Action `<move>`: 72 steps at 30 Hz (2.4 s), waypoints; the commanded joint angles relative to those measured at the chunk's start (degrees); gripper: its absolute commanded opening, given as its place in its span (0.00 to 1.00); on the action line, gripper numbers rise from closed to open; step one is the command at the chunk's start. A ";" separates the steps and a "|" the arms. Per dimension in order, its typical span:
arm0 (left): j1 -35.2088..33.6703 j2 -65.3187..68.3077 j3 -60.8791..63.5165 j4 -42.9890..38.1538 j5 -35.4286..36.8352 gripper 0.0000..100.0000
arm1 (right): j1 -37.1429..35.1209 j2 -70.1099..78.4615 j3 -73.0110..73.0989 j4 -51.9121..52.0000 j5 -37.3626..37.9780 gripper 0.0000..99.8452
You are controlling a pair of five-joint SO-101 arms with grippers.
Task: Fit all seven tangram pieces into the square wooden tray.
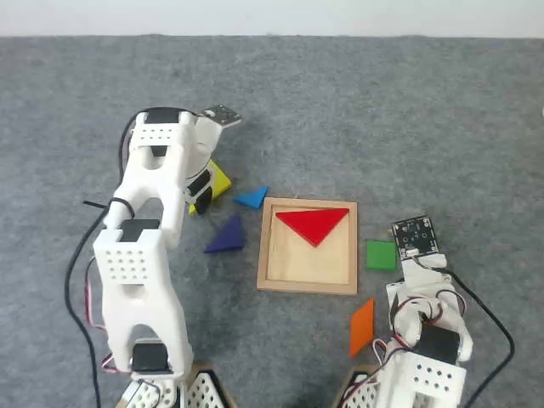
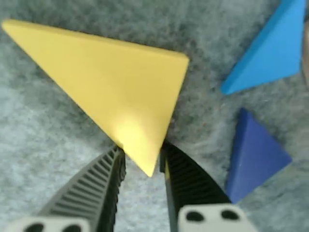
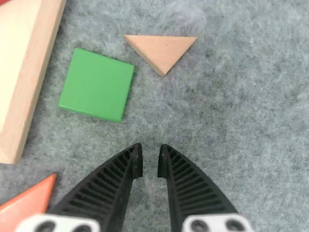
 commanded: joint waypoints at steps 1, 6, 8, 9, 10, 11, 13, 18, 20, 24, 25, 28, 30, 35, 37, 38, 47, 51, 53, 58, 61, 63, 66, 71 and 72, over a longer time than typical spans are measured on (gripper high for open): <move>-1.14 -2.20 -3.47 -2.64 6.42 0.17 | 0.40 -0.75 0.88 -0.04 0.62 0.07; -2.46 -2.11 -10.15 -2.37 18.29 0.27 | 0.40 -0.75 0.88 -0.04 0.53 0.07; -2.11 -1.93 -12.26 -2.29 23.21 0.27 | 0.40 -0.75 0.88 -0.04 0.53 0.07; -1.93 -1.93 -13.23 -2.20 24.79 0.27 | 0.40 -0.75 0.88 -0.04 0.53 0.07; -1.41 -1.93 -13.93 -2.20 25.58 0.27 | 0.40 -0.75 0.88 -0.04 0.53 0.07; -0.53 -1.93 -14.29 -2.20 25.49 0.27 | 0.40 -0.75 0.88 -0.04 0.44 0.07; 0.62 -1.93 -14.20 -2.20 25.58 0.27 | 0.40 -0.75 0.88 -0.04 0.44 0.07; 2.55 -1.58 -12.35 -3.34 28.22 0.27 | 0.40 -0.75 0.88 -0.04 0.44 0.07; 2.55 -0.18 -12.18 -4.66 30.86 0.27 | 0.40 -0.75 0.88 -0.04 0.44 0.07; 1.93 4.66 -12.09 -5.98 34.20 0.27 | 0.40 -0.75 0.88 -0.04 0.44 0.07; 1.58 5.63 -12.09 -6.42 35.08 0.27 | 0.40 -0.75 0.88 -0.04 0.44 0.07; 0.79 6.68 -13.85 -4.92 37.01 0.27 | 0.40 -0.75 0.88 -0.04 0.44 0.07; 0.79 6.95 -14.64 -4.13 37.01 0.27 | 0.40 -0.75 0.88 -0.04 0.44 0.07; 0.70 6.95 -14.64 -2.20 37.01 0.27 | 0.40 -0.75 0.88 -0.04 0.44 0.07; 0.44 6.59 -14.64 -1.76 36.84 0.27 | 0.40 -0.75 0.88 -0.04 0.44 0.07; -0.09 6.33 -14.90 -1.14 36.57 0.27 | 0.40 -0.75 0.88 -0.04 0.44 0.07; -1.93 1.93 -23.16 7.82 26.11 0.27 | 0.40 -0.75 0.88 -0.04 0.44 0.07; -1.49 2.46 -20.88 8.44 22.15 0.27 | 0.40 -0.75 0.88 -0.04 0.44 0.07; -1.49 3.43 -20.26 7.47 20.31 0.27 | 0.40 -0.75 0.88 -0.04 0.44 0.07; -1.49 6.33 -20.62 6.77 19.16 0.27 | 0.40 -0.75 0.88 -0.04 0.44 0.07; -1.49 6.95 -20.62 6.77 18.99 0.27 | 0.40 -0.75 0.88 -0.04 0.44 0.07; -1.41 6.95 -20.62 6.95 18.20 0.28 | 0.40 -0.75 0.88 -0.04 0.44 0.07; -0.44 6.68 -20.53 7.82 18.02 0.32 | 0.40 -0.75 0.88 -0.04 0.44 0.07; 0.70 6.68 -20.70 8.35 18.20 0.32 | 0.40 -0.75 0.88 -0.04 0.44 0.07; 0.79 6.86 -20.70 8.35 18.29 0.32 | 0.40 -0.75 0.88 -0.04 0.44 0.07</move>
